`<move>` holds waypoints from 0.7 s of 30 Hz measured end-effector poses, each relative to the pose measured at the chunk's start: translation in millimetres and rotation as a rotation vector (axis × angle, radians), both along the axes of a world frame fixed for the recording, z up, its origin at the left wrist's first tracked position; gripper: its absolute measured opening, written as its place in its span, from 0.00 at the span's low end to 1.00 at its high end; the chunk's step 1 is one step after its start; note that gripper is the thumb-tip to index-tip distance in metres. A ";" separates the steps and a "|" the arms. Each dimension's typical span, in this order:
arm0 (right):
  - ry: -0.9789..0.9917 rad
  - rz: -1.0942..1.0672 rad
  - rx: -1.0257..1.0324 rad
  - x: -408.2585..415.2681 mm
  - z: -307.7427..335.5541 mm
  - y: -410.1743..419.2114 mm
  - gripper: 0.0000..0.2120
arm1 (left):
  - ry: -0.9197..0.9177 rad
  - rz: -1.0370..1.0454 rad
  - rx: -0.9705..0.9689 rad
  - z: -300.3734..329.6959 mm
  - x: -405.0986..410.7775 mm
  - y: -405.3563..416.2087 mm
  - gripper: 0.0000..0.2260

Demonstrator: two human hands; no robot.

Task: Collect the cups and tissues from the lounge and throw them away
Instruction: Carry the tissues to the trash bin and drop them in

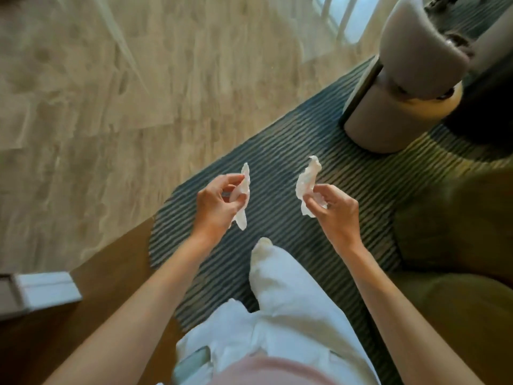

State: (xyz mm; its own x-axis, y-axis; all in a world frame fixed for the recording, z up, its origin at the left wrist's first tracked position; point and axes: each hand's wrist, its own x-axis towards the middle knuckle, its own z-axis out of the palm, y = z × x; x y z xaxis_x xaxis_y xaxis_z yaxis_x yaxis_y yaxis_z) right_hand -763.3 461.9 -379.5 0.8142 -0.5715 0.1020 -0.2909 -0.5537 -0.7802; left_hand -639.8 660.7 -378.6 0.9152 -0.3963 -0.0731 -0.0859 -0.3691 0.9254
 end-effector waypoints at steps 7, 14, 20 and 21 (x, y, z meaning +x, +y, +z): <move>0.023 -0.005 0.072 153.8 13.0 -81.2 0.07 | 0.022 0.009 0.003 9.0 140.6 -79.5 0.12; 0.078 0.047 0.135 332.1 -3.1 -119.8 0.07 | 0.009 0.064 0.065 -2.0 302.6 -108.7 0.12; 0.082 0.075 0.127 481.4 0.6 -128.7 0.08 | 0.031 0.092 0.067 7.3 448.9 -123.9 0.11; 0.085 0.081 0.124 503.0 1.7 -131.0 0.08 | 0.028 0.098 0.066 9.9 471.6 -126.9 0.11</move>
